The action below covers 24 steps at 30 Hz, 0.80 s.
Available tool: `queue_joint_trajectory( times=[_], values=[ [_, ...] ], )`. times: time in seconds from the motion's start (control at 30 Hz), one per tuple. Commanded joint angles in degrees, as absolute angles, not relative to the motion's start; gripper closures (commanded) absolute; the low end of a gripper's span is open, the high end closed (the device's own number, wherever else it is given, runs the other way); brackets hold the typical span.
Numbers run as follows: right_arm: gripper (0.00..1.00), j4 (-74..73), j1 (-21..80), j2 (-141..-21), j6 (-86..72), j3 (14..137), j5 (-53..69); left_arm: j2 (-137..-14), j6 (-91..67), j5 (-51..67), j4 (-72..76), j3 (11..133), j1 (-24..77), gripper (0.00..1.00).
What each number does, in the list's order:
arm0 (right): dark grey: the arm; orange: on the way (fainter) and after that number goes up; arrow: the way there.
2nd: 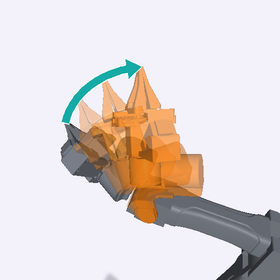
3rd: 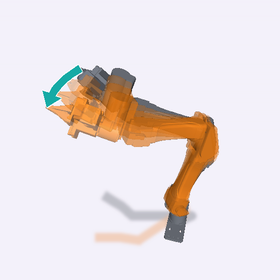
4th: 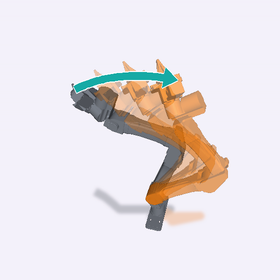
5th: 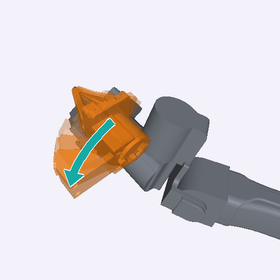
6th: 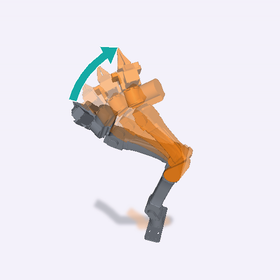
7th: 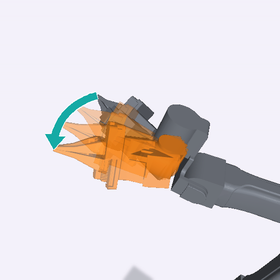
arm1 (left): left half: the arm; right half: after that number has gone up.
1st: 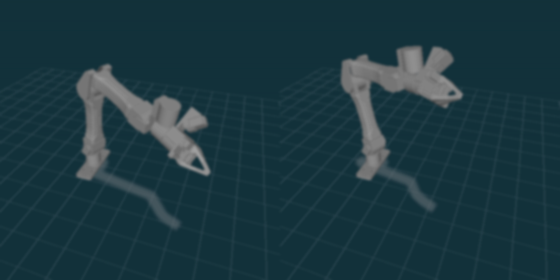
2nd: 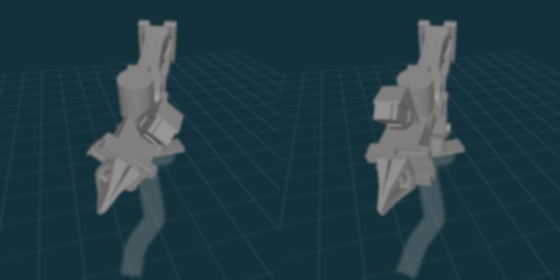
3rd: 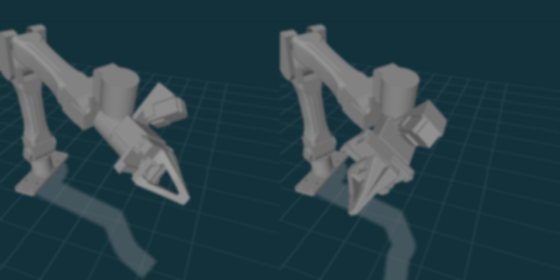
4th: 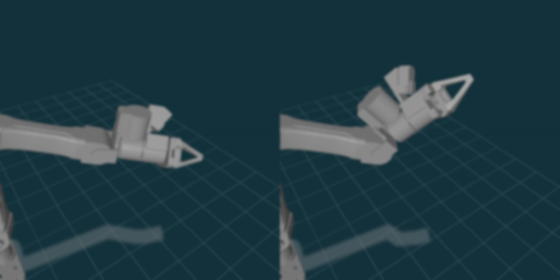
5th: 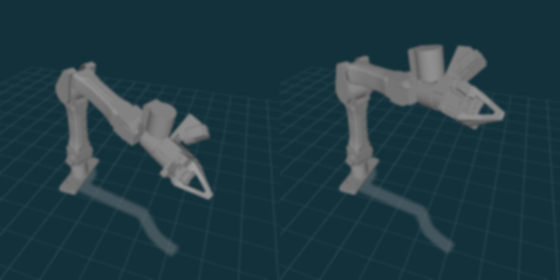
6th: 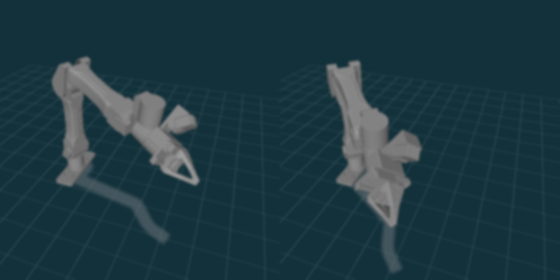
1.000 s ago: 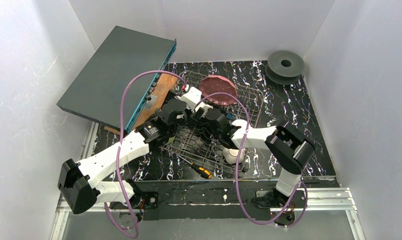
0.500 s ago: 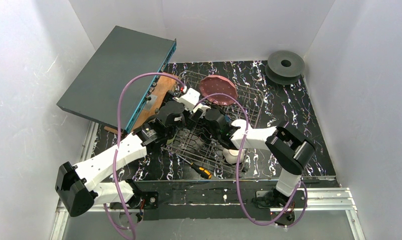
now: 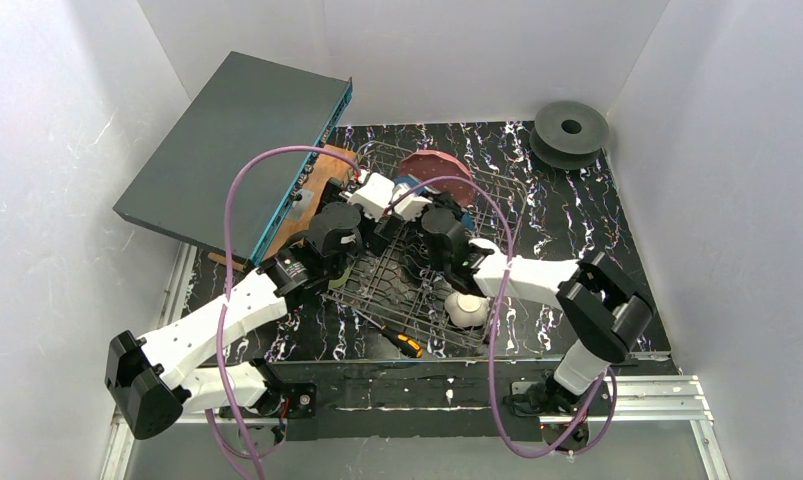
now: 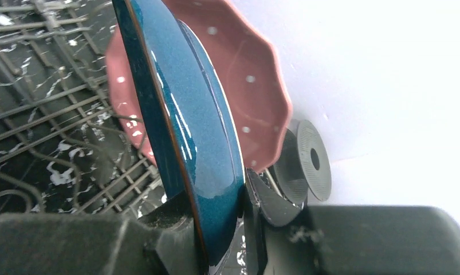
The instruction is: Load the mixed dishes into the dish rack
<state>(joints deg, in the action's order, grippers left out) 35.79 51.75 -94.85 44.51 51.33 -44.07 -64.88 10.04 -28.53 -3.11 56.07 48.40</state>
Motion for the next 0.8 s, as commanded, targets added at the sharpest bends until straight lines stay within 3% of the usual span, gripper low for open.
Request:
queue_joint_trajectory(
  times=[0.0,0.1,0.27,0.53,0.77],
  values=[
    [0.99,39.18,50.41,-85.94,40.18,56.32,-47.84,-64.13,10.25,-31.45,-3.23,56.23,47.81,0.01],
    [0.99,21.89,48.4,-80.15,25.36,57.64,-41.87,-63.45,9.19,-30.95,-3.02,55.64,47.86,0.01],
    [0.99,6.59,42.99,-71.92,5.2,57.83,-24.5,-62.25,3.19,-30.23,-7.5,58.08,47.82,0.01],
    [0.99,-2.86,39.66,-64.9,-14.96,55.66,-5.82,-58.29,-29.53,-9.44,-31.0,67.37,47.79,0.01],
    [0.99,-7.34,32.36,-63.54,-27.57,55.99,14.15,-48.31,-49.8,-1.53,-25.89,57.06,47.73,0.01]
  ],
)
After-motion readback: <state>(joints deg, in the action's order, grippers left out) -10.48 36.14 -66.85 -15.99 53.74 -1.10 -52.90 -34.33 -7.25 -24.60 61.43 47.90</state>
